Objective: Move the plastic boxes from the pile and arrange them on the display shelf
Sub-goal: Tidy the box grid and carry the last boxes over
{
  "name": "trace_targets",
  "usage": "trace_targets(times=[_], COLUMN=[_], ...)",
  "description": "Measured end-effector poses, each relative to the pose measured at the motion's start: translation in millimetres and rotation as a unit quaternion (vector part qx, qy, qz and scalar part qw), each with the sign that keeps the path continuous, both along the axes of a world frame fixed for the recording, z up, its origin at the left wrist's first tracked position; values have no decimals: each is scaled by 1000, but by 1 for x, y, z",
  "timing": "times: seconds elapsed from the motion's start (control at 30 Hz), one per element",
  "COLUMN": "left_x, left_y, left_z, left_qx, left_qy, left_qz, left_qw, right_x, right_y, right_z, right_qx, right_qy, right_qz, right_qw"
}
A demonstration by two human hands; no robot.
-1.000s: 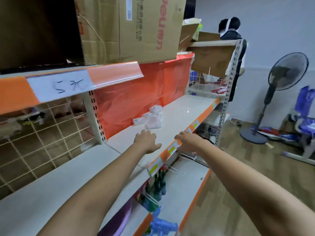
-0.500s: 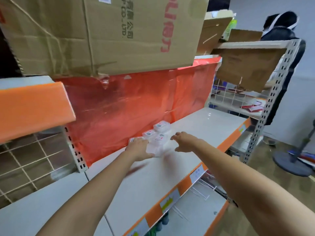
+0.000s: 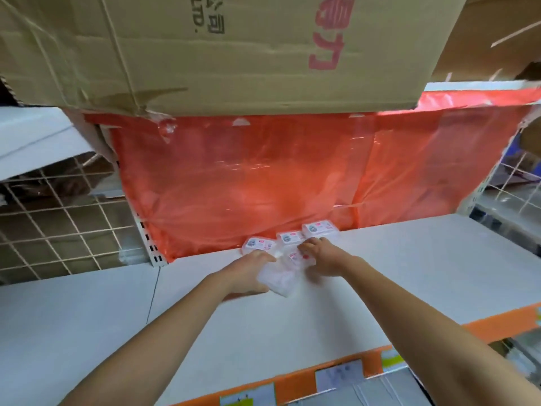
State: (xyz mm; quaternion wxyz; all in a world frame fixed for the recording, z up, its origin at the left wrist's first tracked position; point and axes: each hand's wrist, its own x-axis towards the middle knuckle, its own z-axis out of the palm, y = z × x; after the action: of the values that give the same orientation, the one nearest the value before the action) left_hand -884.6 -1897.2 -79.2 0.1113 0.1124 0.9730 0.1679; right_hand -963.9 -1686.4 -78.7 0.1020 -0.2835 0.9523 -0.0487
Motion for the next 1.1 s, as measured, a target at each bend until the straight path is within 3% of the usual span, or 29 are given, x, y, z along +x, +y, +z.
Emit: trace_targets(times=[0.3, 0.43, 0.57, 0.7, 0.87, 1.1], left_x=[33, 50, 59, 66, 74, 88], left_y=[15, 20, 29, 49, 70, 98], left_z=[-10, -12, -10, 1, 15, 15], left_qx=[17, 98, 220, 395, 422, 494], left_qy=[44, 81, 75, 21, 56, 122], left_qz=[99, 153, 240, 288, 312, 361], left_qw=[994, 980, 942, 872, 849, 782], right_x=[-12, -15, -11, 0, 20, 55], right_y=[26, 39, 54, 66, 83, 102], right_z=[-24, -28, -21, -8, 6, 4], right_qx=[-101, -158, -272, -351, -441, -540], right_qy=[10, -9, -65, -89, -135, -243], right_qz=[49, 45, 41, 51, 59, 39], right_qw=[994, 986, 959, 931, 886, 805])
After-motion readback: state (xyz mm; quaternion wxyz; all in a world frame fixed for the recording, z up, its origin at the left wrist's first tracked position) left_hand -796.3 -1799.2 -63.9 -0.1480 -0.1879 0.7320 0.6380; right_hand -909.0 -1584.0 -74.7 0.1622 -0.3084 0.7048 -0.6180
